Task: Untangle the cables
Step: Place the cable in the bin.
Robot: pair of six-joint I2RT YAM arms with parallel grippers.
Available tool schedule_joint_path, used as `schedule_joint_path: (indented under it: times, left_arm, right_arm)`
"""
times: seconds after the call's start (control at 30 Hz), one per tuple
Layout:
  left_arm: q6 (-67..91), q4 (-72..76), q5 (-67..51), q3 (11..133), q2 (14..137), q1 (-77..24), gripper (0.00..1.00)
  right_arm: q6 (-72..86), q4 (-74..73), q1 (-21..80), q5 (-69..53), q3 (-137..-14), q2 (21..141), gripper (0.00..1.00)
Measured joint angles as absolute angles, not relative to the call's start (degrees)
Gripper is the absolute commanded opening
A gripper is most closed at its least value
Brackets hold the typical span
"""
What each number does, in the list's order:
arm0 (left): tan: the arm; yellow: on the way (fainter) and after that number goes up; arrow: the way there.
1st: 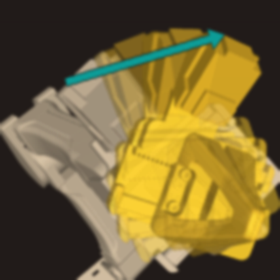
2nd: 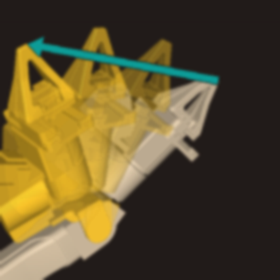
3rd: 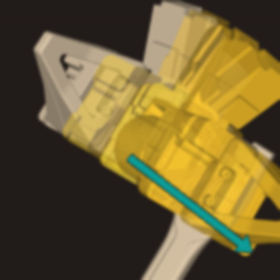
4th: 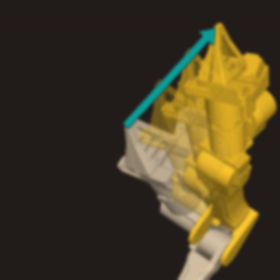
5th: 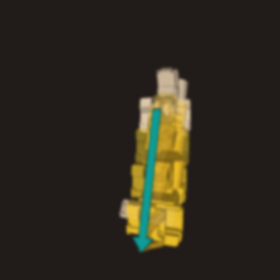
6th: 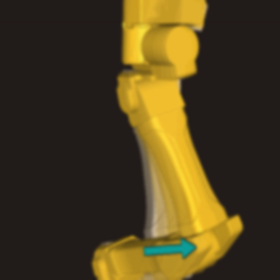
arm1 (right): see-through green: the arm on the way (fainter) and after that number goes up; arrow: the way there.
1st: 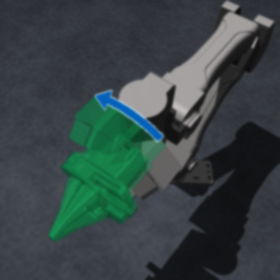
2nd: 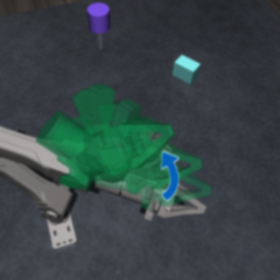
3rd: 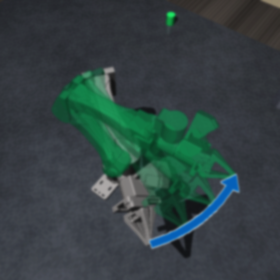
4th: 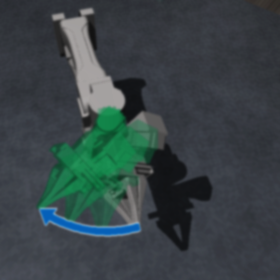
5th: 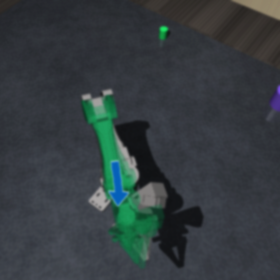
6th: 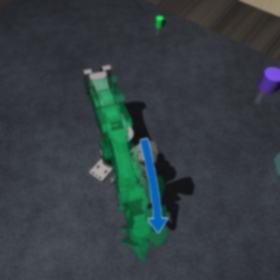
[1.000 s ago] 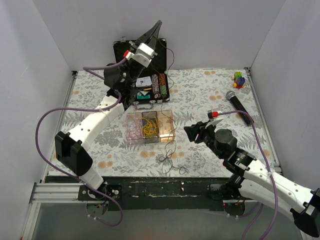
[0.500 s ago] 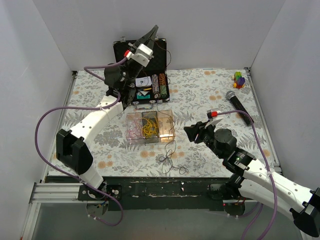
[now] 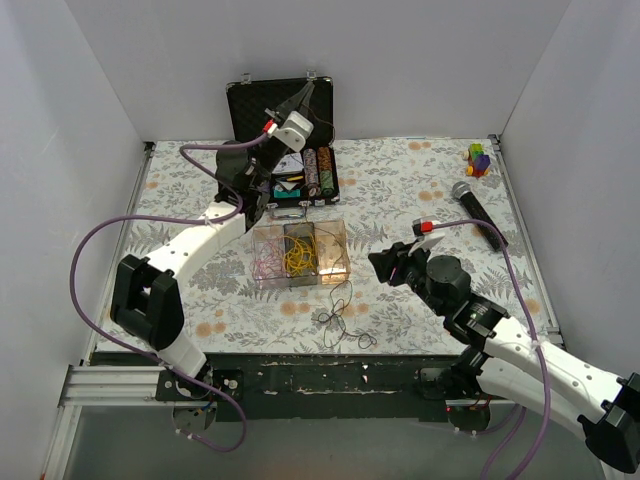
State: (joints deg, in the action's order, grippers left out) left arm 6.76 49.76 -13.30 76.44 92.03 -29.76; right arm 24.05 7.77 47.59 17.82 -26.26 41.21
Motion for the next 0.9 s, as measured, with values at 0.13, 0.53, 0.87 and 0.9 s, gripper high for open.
schedule_joint_path:
  times: [0.13, 0.53, 0.87, 0.9]
  left_arm:
    - [6.3, 49.7, -14.3, 75.8, 91.7, -29.5, 0.00]
    - [14.8, 39.0, -22.6, 67.4, 81.2, -32.5, 0.00]
    - [24.6, 34.7, -21.6, 62.1, 79.2, -36.1, 0.00]
    - [25.5, 34.7, -21.1, 62.1, 79.7, -36.1, 0.00]
  right_arm:
    - [24.0, 7.8, 47.3, 17.6, -26.3, 42.2, 0.48]
    - [24.8, 7.8, 46.9, 17.0, -26.3, 42.9, 0.47]
    - [25.4, 7.4, 46.9, 17.3, -25.5, 40.6, 0.46]
    - [25.5, 7.2, 46.9, 17.5, -25.3, 40.5, 0.46]
